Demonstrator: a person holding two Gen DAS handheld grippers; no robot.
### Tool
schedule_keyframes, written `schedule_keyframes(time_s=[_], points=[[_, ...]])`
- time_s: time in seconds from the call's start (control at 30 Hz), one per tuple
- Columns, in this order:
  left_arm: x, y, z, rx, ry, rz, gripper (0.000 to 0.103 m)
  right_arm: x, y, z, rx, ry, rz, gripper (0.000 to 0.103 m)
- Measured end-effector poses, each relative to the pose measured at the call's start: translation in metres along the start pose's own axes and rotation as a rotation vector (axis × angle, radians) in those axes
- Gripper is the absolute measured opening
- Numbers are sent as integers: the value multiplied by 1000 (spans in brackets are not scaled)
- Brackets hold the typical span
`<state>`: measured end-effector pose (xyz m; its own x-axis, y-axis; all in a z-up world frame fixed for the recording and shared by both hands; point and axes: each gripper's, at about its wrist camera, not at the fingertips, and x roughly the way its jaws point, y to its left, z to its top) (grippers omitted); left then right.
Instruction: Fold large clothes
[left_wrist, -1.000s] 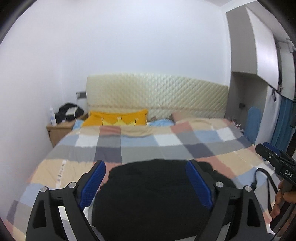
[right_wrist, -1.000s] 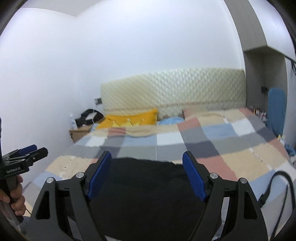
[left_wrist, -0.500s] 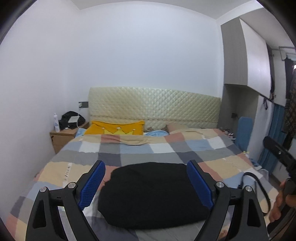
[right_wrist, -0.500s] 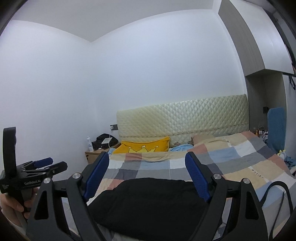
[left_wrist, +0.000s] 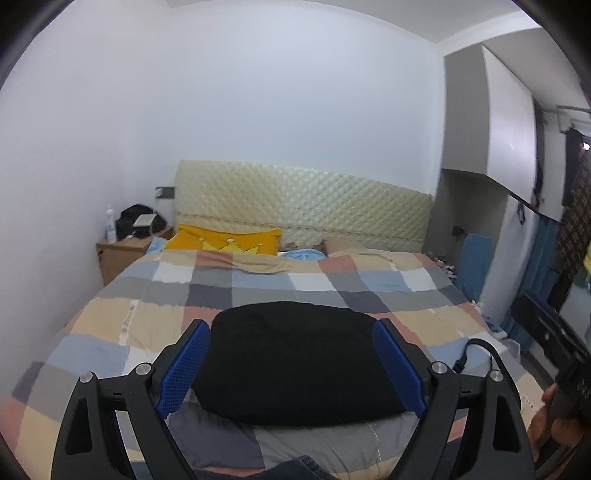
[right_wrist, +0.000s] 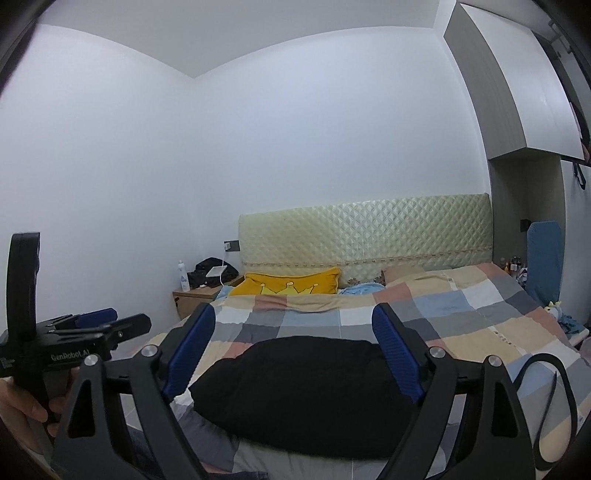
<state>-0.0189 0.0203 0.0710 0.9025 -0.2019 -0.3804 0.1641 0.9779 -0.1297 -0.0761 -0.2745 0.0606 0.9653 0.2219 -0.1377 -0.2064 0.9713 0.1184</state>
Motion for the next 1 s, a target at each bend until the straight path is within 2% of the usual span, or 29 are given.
schedule_keyframes(time_s=[0.17,0.4,0.67,1.0], points=[[21,4,-20,-2,62,43,90,6,-8,-19,39,36,-20,94],[44,7,-43,-4,150,40,90,18,-23,-52,93,134,-53,96],[56,0,-61,17,185,59,90,20,-27,-77,69,193,-90,103],[71,0,-75,26,237,71,90,31,-35,-93,56,248,-118,103]])
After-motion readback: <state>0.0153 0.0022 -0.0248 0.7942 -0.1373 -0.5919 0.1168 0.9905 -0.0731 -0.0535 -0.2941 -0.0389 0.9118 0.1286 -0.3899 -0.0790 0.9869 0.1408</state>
